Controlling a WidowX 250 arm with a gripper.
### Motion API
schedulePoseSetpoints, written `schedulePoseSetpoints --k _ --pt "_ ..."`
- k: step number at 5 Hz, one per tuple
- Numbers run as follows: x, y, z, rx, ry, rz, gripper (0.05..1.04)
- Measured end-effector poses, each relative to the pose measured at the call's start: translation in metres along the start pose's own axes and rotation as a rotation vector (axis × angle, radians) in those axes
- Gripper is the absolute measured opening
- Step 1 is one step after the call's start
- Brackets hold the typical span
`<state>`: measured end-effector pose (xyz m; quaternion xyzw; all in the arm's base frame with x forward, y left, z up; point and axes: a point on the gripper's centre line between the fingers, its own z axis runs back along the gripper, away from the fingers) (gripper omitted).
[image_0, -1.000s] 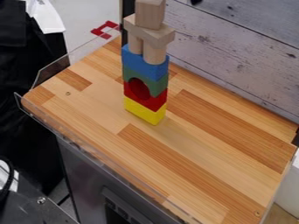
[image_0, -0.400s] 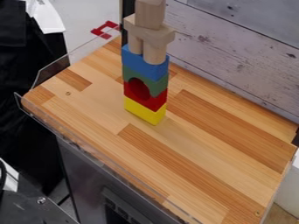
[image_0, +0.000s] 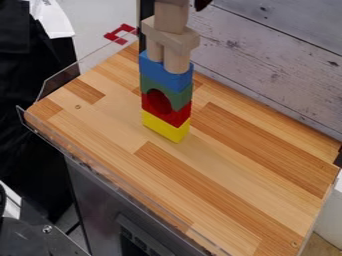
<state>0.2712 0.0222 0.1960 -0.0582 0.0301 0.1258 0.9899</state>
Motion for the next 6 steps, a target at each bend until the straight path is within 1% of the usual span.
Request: schedulePoseSetpoints --k 1,2,3,5,6 --pt "0.003 0.001 -0.003 -0.006 0.011 0.004 0.948" --pt "0.004 0.004 -0.003 -0.009 0.0 0.021 0.779" --pt "0.006 0.006 -0.007 -0.01 0.01 0.047 0.514" --pt "0.009 0.006 -0.008 -0.005 0.014 0.069 0.506" --pt "0.015 0.003 0.0 0.034 0.02 0.056 0.506"
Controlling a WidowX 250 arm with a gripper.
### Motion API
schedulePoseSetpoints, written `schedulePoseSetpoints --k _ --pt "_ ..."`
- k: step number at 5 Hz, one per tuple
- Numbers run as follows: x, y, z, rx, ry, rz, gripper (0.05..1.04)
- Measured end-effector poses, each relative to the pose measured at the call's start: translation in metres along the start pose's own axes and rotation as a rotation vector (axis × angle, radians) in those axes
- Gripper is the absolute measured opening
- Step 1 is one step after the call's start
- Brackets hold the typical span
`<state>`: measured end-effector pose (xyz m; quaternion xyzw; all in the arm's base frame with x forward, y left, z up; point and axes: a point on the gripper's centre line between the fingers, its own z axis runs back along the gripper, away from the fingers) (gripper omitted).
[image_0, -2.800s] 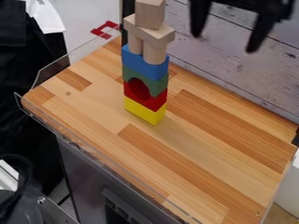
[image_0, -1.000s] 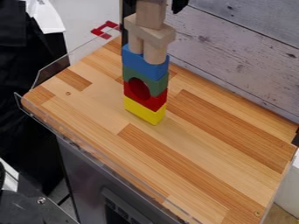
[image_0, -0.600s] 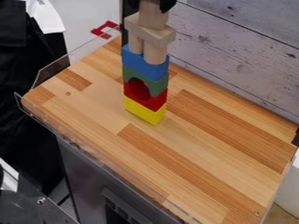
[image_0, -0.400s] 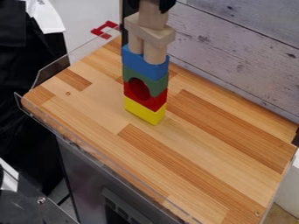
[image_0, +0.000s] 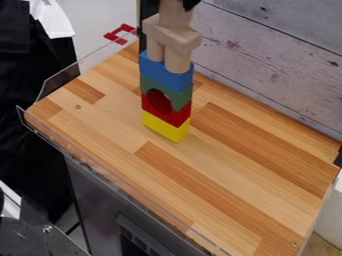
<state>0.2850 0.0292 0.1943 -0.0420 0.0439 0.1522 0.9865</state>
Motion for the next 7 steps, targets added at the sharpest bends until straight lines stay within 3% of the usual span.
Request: schedulePoseSetpoints --k 1,2,3,4,5,6,7 --pt "0.004 -0.025 0.025 0.046 -0.049 -0.059 0.506" --pt "-0.001 -0.041 0.024 0.059 -0.051 -0.073 0.506" --pt "-0.005 -0.068 0.009 0.038 -0.036 -0.135 0.506" --pt "0.004 -0.093 -0.039 -0.017 0.062 -0.19 0.506" --pt "0.004 -0.122 -0.079 -0.033 0.139 -0.264 0.506" --pt "-0.009 -0.139 -0.112 0.022 0.163 -0.289 0.506" --pt "-0.019 -0.143 -0.13 0.113 0.122 -0.296 0.506"
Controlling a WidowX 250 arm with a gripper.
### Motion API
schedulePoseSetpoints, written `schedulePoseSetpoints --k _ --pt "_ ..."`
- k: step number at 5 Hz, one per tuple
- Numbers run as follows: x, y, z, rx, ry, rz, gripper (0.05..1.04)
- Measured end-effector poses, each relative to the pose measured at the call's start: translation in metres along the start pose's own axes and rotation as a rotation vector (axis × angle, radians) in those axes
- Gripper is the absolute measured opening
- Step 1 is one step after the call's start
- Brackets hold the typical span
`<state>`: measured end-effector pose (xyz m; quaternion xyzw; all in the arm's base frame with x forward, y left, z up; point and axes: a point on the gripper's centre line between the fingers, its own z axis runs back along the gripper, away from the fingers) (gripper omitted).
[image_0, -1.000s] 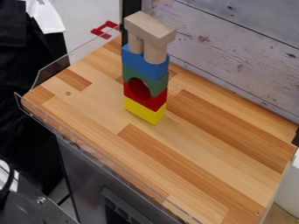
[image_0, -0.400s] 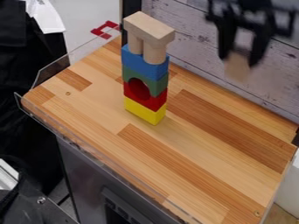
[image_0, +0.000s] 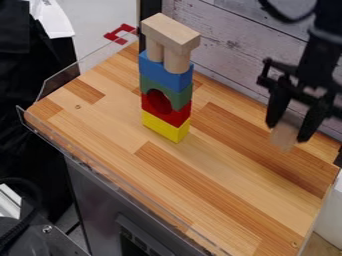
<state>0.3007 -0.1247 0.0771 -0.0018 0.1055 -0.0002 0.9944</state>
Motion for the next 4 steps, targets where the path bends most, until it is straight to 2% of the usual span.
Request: schedulePoseSetpoints --k 1,2,4 --pt "0.0 -0.001 -0.003 0.012 -0.01 -0.009 0.506" --pt "-0.01 0.003 -0.019 0.015 0.029 0.007 0.506" --pt "-0.02 0.013 -0.047 -0.04 0.062 0.029 0.506"
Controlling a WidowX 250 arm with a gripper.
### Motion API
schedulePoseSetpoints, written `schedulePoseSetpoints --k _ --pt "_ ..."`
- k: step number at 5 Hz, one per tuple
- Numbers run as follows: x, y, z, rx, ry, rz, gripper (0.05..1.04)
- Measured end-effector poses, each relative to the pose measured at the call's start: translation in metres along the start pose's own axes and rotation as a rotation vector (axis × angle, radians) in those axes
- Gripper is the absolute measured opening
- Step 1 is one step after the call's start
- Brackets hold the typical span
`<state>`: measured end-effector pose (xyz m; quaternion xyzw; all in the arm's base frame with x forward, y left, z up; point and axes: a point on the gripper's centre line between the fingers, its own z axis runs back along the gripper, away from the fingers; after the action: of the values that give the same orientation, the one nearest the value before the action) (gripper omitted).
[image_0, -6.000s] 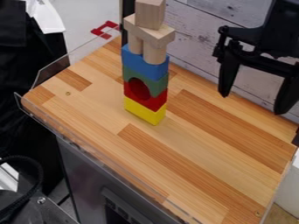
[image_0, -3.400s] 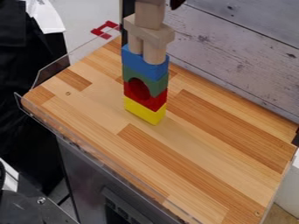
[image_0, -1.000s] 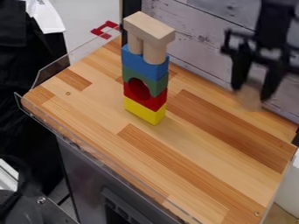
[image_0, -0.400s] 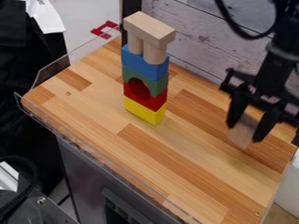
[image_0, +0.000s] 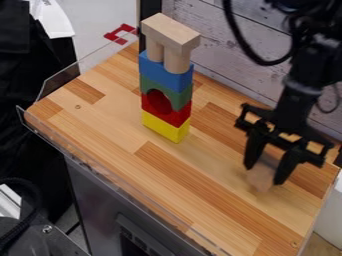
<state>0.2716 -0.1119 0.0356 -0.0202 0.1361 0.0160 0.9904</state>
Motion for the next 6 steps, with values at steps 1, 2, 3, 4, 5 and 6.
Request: schedulePoseSetpoints --k 1,2,3,4,5,6 --pt "-0.001 0.006 -0.008 -0.038 0.004 -0.002 0.506" --pt "0.001 0.003 -0.007 -0.062 -0.007 -0.027 0.556" --pt "0.001 0.003 -0.003 -0.058 0.002 -0.064 0.861" --pt "0.004 0.005 0.003 -0.027 -0.011 -0.061 1.008" --pt "0.007 0.004 0.046 0.032 -0.106 -0.051 1.001" --pt "0.005 0.0 0.079 0.056 -0.194 -0.072 1.0"
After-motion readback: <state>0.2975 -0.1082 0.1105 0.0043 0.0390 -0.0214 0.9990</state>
